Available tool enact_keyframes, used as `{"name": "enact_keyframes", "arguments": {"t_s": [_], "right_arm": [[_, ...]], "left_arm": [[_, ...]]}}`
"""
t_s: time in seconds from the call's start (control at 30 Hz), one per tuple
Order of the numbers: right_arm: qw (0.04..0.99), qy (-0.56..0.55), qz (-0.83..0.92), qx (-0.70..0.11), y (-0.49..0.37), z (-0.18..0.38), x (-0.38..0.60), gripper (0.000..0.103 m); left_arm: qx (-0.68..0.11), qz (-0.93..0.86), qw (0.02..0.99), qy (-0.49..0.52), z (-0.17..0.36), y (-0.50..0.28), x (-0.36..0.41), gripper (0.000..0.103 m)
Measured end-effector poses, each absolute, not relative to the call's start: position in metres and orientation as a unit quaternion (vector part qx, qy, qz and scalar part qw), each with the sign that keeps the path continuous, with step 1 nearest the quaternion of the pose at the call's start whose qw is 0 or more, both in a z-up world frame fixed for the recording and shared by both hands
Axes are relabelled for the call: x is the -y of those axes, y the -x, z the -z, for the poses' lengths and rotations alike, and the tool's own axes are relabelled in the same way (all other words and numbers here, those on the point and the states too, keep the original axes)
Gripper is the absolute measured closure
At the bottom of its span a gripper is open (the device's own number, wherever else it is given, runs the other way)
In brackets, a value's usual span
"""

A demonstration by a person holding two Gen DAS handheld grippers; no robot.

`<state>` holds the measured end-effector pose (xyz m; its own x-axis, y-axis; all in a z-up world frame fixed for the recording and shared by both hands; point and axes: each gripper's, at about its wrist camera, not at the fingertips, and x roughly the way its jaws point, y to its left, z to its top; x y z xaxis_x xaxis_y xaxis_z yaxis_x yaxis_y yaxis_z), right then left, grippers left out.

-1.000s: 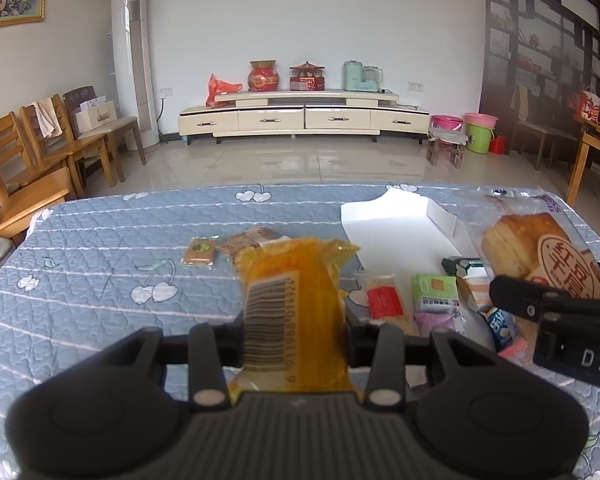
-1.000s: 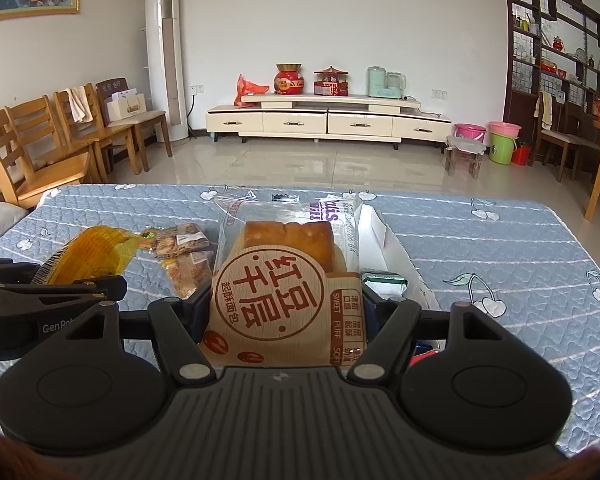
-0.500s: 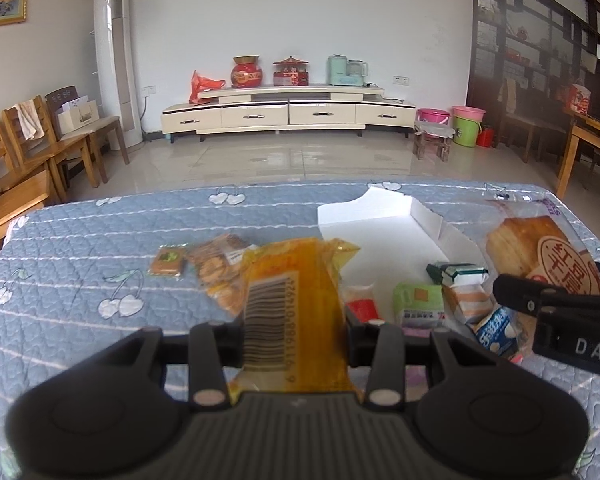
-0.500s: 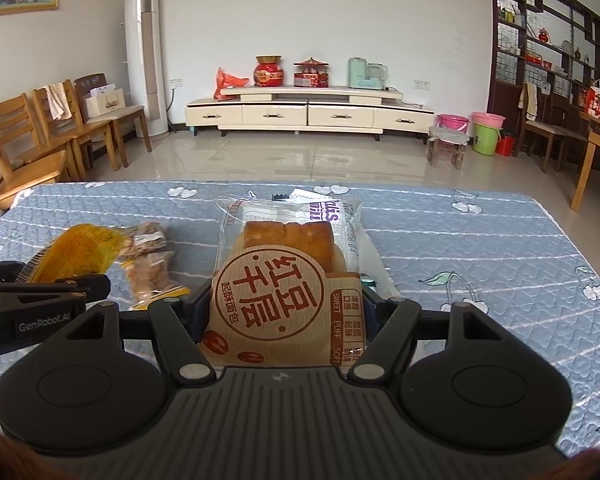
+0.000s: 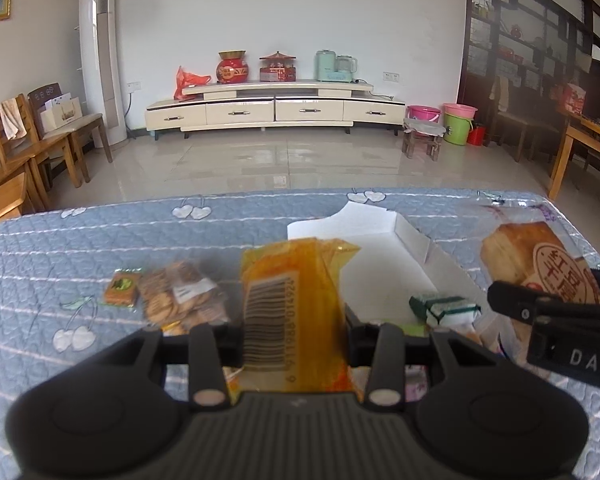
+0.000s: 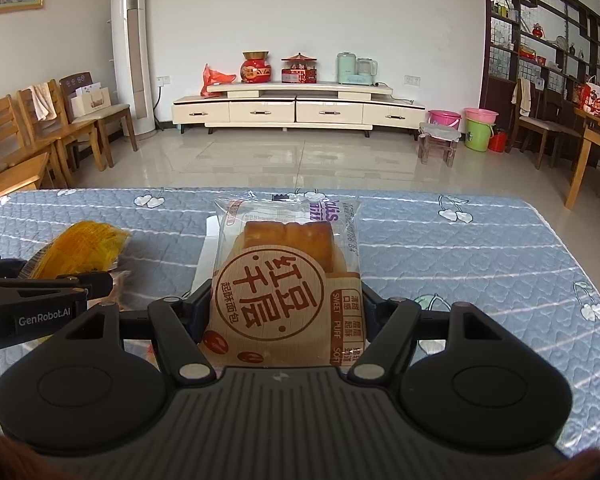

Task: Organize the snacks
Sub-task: 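Move the yellow packet with the left tool while the right tool brings the bread bag over the tray, then open the right tool over the tray while the left tool releases the yellow packet into it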

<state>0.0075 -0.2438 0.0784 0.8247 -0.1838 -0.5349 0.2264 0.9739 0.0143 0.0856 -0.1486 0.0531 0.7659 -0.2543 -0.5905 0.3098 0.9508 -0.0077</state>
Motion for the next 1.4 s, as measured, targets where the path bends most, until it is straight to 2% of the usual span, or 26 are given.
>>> {"name": "enact_keyframes", "arguments": {"t_s": [0.87, 1.07, 1.13, 1.2, 1.4], "right_arm": [[0.943, -0.049, 0.084, -0.318, -0.128, -0.052, 0.302, 0.016], [0.943, -0.048, 0.086, -0.318, -0.150, -0.049, 0.309, 0.016], [0.946, -0.049, 0.095, -0.307, -0.146, -0.050, 0.311, 0.000], [0.950, -0.052, 0.100, -0.292, -0.141, -0.055, 0.313, 0.000], [0.954, -0.042, 0.120, -0.270, -0.113, -0.067, 0.312, 0.000]], "left_arm": [[-0.331, 0.152, 0.930, -0.048, -0.030, -0.158, 0.199, 0.063], [-0.336, 0.179, 0.924, -0.024, -0.025, -0.171, 0.206, 0.062], [-0.339, 0.190, 0.921, -0.007, -0.023, -0.171, 0.206, 0.057], [-0.335, 0.196, 0.922, -0.005, -0.023, -0.165, 0.208, 0.044], [-0.330, 0.193, 0.924, -0.003, -0.033, -0.146, 0.204, 0.035]]}}
